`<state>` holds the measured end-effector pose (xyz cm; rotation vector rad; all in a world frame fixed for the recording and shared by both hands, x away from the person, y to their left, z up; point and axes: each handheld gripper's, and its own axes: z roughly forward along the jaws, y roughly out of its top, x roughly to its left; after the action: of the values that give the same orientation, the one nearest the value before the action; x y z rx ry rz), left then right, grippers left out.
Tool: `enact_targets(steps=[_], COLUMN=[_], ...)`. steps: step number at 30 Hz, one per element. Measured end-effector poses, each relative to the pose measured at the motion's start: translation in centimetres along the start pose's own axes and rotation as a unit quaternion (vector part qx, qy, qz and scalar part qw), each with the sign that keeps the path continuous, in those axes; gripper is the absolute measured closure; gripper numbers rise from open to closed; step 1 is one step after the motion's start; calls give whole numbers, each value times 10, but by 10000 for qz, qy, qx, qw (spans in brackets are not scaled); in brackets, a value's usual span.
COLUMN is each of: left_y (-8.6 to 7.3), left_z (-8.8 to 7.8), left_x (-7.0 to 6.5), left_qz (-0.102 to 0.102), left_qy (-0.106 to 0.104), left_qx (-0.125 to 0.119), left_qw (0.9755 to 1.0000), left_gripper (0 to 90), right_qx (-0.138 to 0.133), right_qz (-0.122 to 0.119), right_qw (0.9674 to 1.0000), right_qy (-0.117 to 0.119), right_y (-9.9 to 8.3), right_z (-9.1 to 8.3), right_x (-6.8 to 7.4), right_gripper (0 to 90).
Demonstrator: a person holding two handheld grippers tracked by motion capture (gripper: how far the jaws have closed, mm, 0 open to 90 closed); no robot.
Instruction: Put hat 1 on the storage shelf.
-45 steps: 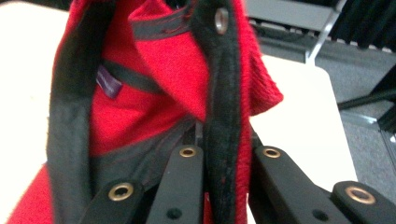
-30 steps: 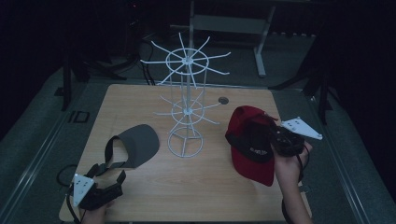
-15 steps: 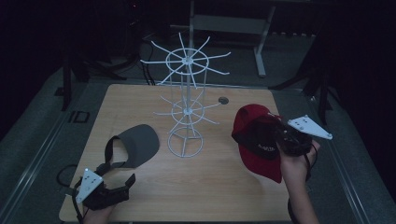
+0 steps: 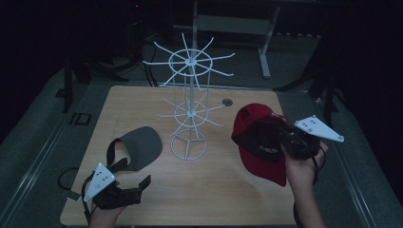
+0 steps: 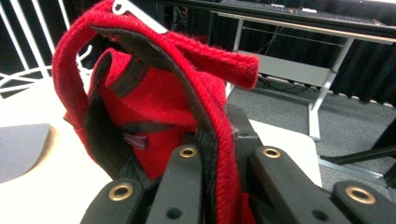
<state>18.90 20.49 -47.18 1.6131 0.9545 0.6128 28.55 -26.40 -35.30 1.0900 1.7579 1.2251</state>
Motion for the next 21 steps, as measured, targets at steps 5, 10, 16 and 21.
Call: enact_targets(steps=[5,10,16,21], left_y=[15,30,46,60], left_z=[7,14,24,31], left_x=[-11,-21,-31,-41], left_qz=[123,293,417,567], left_qy=[-261,-501,-713,-894], left_qx=[-36,-19,-42,-95], left_qw=[9996,9983,9966,9943], left_gripper=[42,47,48,49], right_qx=[-76,-125,-168,-230], right_qz=[55,58,-3,-14], right_qw=[9999,9998,9996,9992], right_qy=[89,140,224,336], right_y=[2,5,7,10], right_z=[-5,-9,-15,-22], right_x=[2,5,12,16], right_gripper=[859,859,859,859])
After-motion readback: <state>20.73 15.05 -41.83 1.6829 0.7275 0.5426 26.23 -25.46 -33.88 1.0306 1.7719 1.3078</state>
